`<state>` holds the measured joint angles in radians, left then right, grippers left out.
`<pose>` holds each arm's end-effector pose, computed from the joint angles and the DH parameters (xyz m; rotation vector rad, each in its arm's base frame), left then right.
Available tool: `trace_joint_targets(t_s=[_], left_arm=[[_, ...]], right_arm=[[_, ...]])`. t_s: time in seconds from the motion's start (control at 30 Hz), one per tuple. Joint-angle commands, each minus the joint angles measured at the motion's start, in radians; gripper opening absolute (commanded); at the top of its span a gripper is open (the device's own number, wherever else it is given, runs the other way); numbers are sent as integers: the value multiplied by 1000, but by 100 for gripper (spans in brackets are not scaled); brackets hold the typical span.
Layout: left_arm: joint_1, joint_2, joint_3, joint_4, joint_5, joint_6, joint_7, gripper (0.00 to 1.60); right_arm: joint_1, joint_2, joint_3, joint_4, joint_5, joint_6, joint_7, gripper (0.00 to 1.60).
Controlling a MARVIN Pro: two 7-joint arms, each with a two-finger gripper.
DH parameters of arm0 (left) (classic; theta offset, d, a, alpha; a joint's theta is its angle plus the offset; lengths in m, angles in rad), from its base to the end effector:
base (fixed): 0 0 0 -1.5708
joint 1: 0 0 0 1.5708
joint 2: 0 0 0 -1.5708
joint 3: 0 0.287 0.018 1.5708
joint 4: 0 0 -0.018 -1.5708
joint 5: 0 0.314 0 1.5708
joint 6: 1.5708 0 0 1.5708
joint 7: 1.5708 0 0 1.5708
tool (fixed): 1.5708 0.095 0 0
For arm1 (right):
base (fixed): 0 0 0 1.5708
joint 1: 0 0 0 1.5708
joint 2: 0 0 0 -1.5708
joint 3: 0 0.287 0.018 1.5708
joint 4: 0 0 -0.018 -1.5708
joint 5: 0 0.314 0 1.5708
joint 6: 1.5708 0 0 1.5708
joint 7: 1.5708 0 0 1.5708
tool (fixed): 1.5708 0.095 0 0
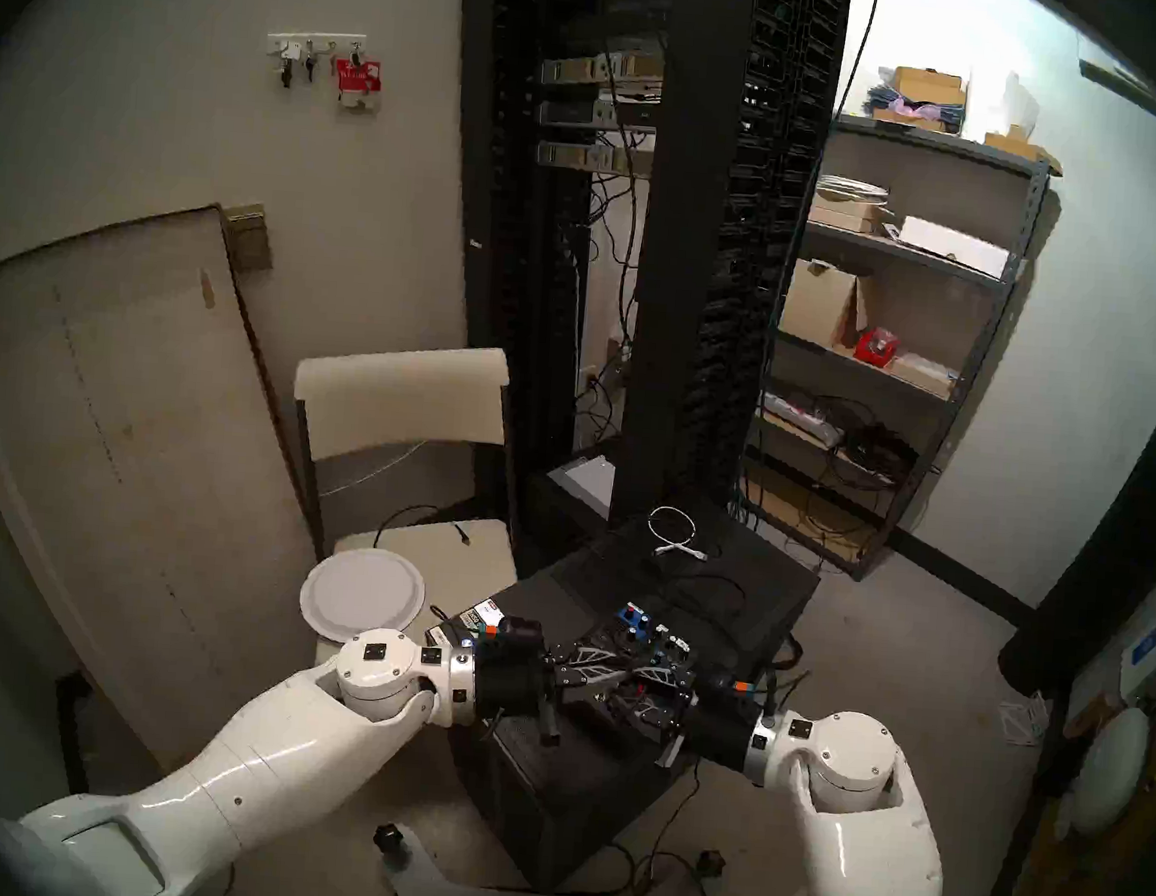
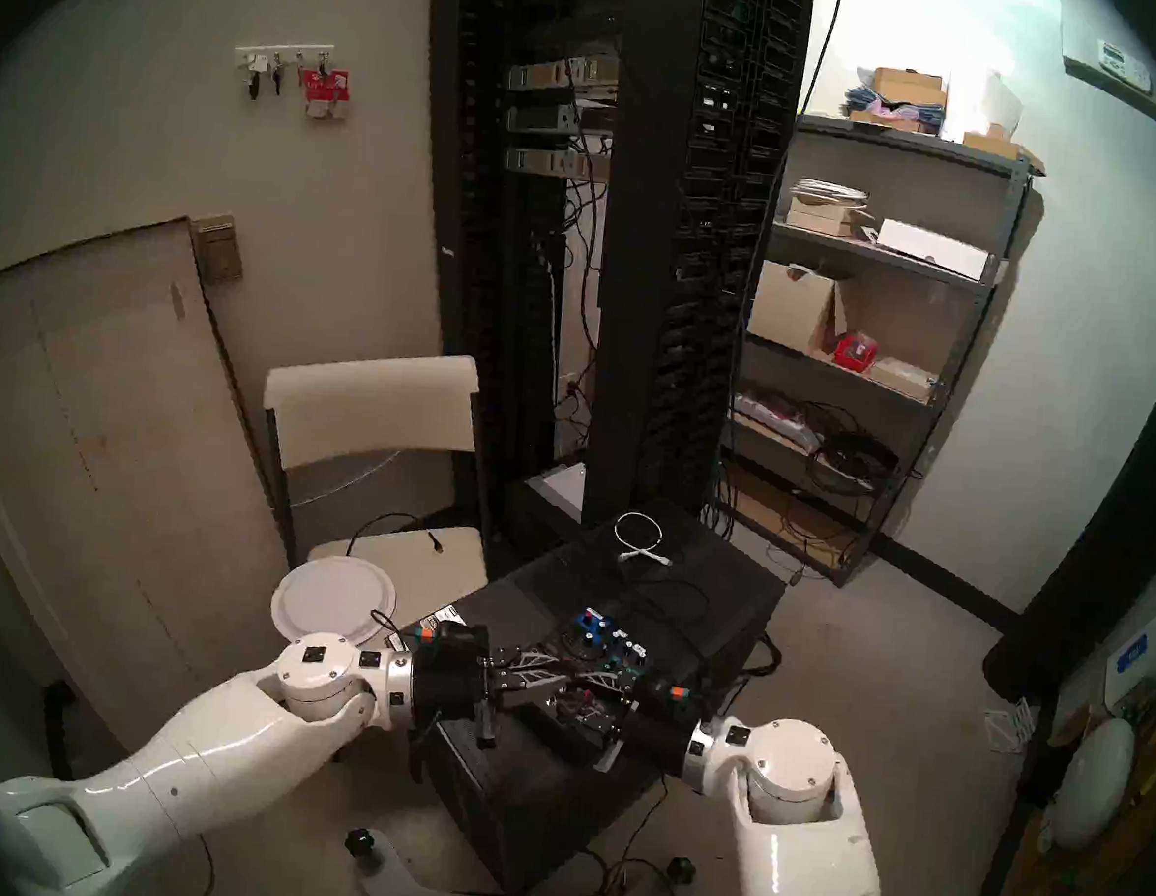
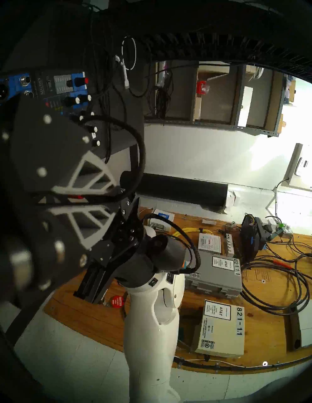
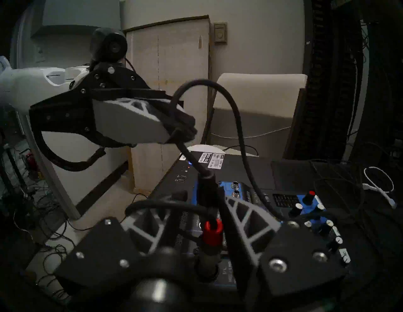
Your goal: Insert aux cable
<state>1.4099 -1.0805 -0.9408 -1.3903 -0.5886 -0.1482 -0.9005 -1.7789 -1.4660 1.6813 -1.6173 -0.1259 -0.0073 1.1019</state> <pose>0.3443 -0.0908 -0.3650 1.4624 -0.9847 1.2286 0.3123 0.0107 -0.3741 -1.8695 -1.0243 -1.3839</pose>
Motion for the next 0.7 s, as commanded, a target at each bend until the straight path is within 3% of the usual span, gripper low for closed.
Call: trace_joint_targets(t_s=[0.0, 0.67], left_arm=[[-2, -3, 0, 3, 14, -6, 17, 31], [7, 14, -14, -17, 10, -15, 29, 31]], right_arm=[[5, -5, -4, -18, 6, 6, 5, 85], [5, -5, -10, -24, 5, 12, 13, 67]])
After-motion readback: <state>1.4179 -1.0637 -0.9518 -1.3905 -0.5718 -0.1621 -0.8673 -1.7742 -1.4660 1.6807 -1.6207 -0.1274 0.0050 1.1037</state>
